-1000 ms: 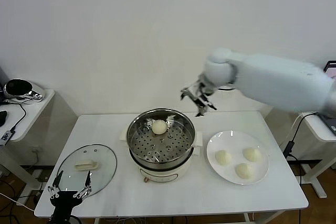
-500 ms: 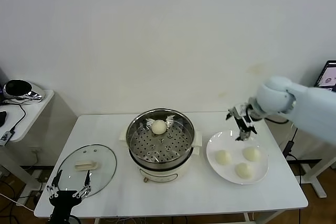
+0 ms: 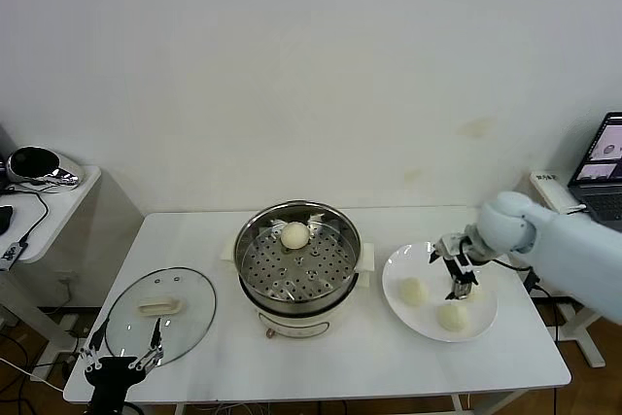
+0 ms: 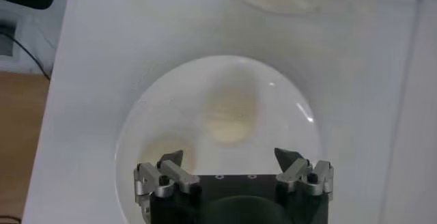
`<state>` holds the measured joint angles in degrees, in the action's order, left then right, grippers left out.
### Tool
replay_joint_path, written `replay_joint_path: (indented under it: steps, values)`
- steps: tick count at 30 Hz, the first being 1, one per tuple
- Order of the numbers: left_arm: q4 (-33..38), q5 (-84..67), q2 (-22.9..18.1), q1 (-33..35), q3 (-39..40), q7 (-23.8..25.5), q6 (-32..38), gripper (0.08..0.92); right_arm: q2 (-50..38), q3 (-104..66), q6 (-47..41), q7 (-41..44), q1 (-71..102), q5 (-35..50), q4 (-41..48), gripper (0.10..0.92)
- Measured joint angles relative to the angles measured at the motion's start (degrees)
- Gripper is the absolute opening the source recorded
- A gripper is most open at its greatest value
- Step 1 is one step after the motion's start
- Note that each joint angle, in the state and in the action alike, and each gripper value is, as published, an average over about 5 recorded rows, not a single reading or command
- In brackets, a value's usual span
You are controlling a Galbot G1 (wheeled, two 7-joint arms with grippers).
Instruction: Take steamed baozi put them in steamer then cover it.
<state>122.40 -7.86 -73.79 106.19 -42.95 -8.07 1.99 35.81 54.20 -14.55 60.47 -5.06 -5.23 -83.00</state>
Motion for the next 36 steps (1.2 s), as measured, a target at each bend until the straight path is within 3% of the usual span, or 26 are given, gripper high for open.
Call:
replay_joint_path:
  steps: [16,36]
  values:
    - [-1.0,0.0,-0.1,-0.5,-0.2,0.0,0.1,0.823,8.7,-2.7,1.3,-1.4,5.3,-4.1,9.6,0.815]
    - [-1.2,0.0,-0.2,-0.6,-0.2,0.0,0.3,0.823,11.1,-3.4,0.6,-0.5,5.6,-4.8,12.3,0.575]
